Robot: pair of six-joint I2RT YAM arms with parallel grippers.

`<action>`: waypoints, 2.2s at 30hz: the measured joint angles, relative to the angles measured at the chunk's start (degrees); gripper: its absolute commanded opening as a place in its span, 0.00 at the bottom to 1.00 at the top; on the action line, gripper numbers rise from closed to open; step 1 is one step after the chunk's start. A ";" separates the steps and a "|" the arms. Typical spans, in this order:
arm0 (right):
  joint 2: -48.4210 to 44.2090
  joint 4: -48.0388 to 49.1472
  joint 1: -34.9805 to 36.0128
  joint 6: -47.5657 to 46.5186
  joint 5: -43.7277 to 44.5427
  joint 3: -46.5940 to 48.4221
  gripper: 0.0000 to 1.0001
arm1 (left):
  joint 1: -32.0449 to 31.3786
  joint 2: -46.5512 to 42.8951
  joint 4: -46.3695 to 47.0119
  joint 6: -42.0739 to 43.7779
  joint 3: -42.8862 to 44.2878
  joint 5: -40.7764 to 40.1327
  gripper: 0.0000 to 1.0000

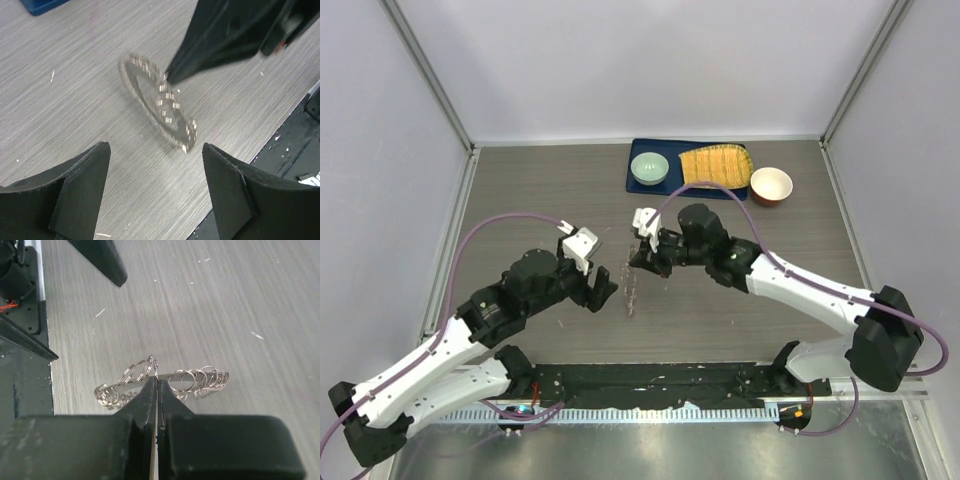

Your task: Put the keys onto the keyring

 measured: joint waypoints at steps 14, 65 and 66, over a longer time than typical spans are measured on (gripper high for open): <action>8.94 -41.05 5.18 -14.86 12.79 25.51 0.01 | 0.00 -19.89 24.41 -7.80 -27.93 0.35 0.80; 3.23 -41.46 10.95 -19.58 11.41 18.05 0.01 | 3.15 4.85 67.63 6.14 -35.60 24.50 0.45; 3.23 -41.42 10.95 -19.61 11.37 18.05 0.01 | 3.28 4.87 67.89 6.12 -35.60 24.68 0.45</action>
